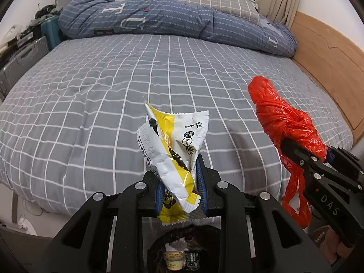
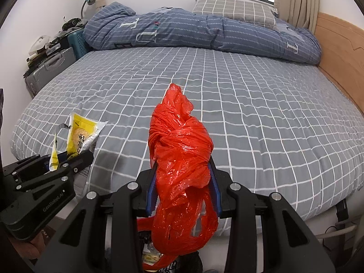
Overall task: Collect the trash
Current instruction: 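Carry the red bag and yellow wrapper down over the trash bin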
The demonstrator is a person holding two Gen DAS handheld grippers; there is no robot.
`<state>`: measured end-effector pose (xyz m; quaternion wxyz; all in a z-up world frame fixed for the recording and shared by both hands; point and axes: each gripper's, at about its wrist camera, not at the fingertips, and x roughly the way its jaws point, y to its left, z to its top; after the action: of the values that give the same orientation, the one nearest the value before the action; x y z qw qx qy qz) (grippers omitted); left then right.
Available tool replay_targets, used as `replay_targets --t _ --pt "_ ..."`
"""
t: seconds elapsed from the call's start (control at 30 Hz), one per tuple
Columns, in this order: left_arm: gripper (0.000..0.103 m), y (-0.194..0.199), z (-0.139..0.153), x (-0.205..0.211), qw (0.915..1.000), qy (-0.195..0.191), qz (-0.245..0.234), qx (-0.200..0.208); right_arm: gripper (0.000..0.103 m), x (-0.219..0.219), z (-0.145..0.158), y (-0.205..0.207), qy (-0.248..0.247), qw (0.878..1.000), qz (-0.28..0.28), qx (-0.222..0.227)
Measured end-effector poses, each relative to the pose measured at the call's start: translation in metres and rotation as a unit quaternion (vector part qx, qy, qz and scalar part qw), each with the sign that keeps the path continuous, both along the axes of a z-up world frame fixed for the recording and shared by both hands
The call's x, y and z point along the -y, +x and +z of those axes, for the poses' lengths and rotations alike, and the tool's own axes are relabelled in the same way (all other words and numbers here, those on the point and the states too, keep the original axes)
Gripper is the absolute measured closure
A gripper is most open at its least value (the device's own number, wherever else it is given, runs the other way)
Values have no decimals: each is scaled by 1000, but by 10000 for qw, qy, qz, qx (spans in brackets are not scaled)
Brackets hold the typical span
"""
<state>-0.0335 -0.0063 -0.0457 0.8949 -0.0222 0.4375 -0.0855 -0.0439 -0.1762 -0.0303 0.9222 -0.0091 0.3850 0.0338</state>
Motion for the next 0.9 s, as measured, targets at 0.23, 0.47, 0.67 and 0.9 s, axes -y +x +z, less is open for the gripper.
replay_targets --t 0.23,0.47,0.67,0.9 --pt "79 -17 -1 -6 10000 -33 69 -41 67 -1 -4 -22 35 10000 23 -59" --pt "79 -37 -5 -10 9999 -49 91 -130 67 2 -10 -39 61 9998 -8 -174" --pt "79 -52 -9 -10 9997 -58 97 -227 67 1 -15 -53 43 9997 -10 -247" --pt "79 -70 -17 -11 9993 -36 110 -352 67 -3 -26 -70 -5 9993 6 -386"
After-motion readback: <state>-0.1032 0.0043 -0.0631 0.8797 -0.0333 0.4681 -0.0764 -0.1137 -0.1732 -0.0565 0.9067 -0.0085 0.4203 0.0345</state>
